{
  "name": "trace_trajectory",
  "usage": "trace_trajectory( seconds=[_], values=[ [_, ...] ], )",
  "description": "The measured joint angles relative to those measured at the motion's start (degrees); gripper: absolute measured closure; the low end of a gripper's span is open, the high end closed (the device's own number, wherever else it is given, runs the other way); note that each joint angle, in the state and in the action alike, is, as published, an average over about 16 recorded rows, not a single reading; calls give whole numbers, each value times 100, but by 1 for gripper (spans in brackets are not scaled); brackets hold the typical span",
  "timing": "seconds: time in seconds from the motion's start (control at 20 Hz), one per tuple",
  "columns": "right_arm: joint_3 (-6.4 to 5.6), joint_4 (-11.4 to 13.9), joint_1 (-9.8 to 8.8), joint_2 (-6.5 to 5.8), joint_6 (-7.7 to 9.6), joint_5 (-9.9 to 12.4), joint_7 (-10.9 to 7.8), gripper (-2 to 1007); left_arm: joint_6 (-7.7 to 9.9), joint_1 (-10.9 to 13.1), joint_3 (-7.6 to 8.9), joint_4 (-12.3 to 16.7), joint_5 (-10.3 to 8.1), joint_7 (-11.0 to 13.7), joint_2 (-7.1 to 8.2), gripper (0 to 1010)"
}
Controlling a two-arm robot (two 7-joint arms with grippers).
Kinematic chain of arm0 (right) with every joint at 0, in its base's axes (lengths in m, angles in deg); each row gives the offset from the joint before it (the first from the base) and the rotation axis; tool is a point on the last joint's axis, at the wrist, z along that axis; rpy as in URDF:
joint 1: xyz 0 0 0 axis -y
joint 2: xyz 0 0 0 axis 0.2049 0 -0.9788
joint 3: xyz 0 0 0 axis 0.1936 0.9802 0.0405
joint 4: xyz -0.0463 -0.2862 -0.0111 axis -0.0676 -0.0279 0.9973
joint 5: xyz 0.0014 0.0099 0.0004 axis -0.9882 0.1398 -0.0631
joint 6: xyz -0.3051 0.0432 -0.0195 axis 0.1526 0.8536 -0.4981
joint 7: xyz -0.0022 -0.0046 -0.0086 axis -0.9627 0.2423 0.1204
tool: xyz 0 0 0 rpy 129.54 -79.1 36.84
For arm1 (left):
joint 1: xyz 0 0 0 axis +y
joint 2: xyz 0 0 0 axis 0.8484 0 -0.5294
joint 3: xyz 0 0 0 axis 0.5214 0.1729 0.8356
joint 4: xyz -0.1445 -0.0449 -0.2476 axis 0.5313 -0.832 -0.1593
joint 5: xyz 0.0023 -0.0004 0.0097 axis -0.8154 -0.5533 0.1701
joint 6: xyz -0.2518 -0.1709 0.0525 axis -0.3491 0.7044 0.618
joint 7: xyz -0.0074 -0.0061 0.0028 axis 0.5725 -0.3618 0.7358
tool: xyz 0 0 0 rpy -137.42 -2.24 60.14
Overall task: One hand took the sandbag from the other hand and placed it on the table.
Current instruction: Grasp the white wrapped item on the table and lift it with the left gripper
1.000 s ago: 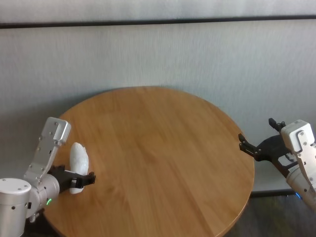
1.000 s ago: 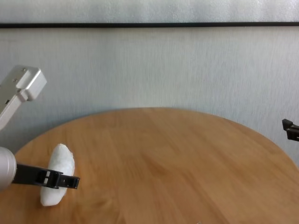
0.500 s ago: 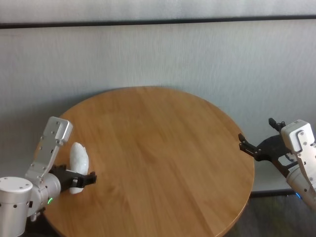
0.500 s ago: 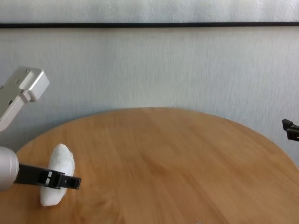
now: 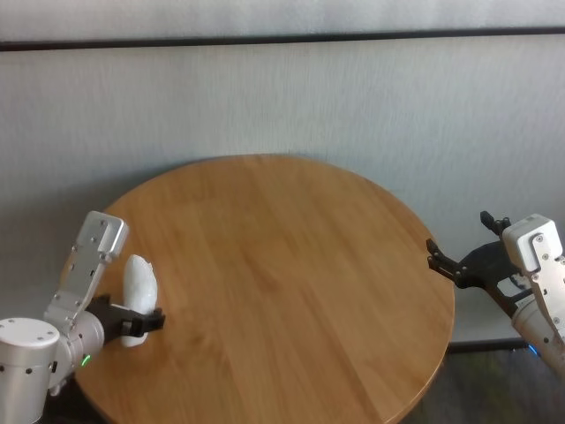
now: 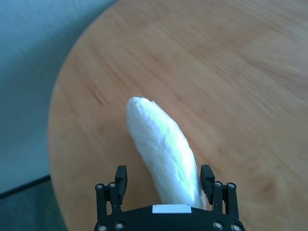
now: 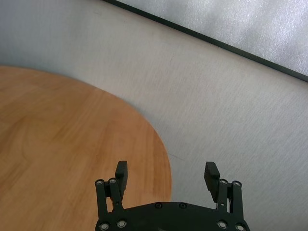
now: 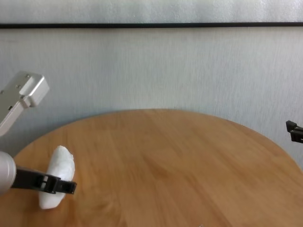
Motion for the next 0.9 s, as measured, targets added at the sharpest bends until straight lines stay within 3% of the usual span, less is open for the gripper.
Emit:
trace_trajectory(
  seconds=[0.5, 0.9],
  values=[
    [0, 0, 0, 0, 0, 0, 0, 0, -206, -8, -118, 17, 293, -33, 79, 12],
    [0, 0, 0, 0, 0, 0, 0, 0, -176, -3, -97, 23, 256, -46, 64, 71]
  ],
)
